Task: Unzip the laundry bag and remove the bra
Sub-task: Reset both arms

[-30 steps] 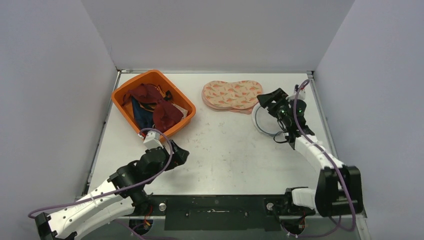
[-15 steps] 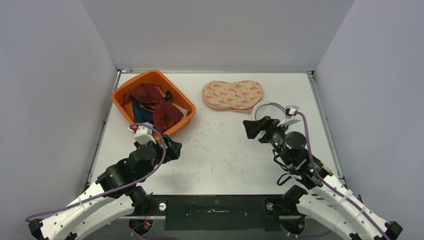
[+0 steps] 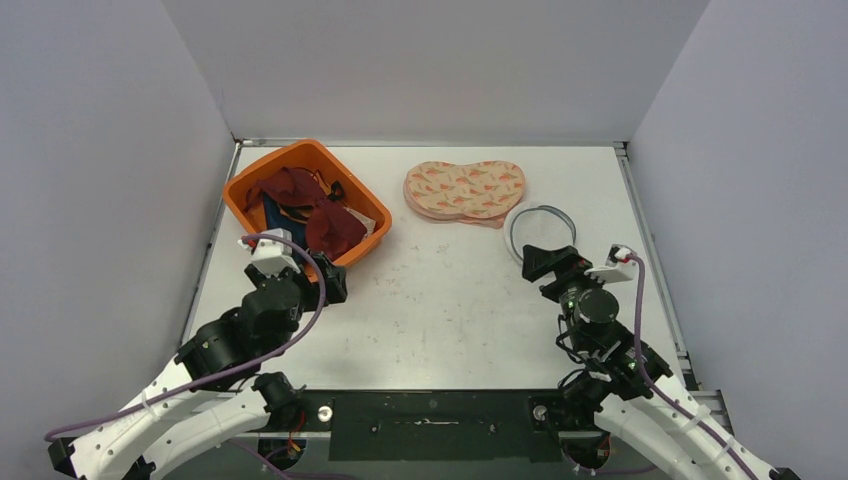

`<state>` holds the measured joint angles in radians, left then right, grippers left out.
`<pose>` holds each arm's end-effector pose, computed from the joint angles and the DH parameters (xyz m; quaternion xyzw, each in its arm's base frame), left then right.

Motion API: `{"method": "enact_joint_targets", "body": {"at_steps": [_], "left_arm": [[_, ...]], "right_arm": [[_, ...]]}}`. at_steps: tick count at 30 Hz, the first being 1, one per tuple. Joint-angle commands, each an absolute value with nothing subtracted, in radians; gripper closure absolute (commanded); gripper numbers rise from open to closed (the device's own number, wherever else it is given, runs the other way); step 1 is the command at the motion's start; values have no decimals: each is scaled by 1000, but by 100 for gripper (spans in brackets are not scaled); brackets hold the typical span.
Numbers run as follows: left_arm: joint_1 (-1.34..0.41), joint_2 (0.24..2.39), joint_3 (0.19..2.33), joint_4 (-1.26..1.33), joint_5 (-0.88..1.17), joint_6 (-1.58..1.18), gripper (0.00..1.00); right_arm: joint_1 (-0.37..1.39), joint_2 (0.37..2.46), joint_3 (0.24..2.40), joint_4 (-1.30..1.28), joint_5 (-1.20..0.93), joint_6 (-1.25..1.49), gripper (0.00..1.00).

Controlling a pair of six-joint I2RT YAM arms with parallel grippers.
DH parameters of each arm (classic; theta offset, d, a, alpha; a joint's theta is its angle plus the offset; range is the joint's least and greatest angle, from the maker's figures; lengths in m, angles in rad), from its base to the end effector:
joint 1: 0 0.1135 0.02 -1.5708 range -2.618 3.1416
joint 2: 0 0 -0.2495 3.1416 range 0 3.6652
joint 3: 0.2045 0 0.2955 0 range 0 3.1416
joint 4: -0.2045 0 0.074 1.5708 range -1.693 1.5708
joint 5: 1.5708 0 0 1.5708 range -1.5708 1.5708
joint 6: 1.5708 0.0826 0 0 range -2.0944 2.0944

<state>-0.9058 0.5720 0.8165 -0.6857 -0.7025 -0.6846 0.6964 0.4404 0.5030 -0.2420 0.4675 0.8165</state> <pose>0.1656 -0.1247 0.3183 -0.0955 0.8086 -0.1553 0.5594 0.1963 0.1156 0.2715 0.1930 0.7365 0.2986 0.5755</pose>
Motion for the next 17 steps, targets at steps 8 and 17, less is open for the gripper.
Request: {"method": "enact_joint_targets", "body": {"at_steps": [8, 17], "left_arm": [[-897, 559, 809, -666, -753, -635, 4], [-895, 504, 800, -645, -756, -644, 4]], "right_arm": [[706, 489, 556, -183, 588, 595, 10], [704, 497, 535, -141, 559, 589, 10]]}}
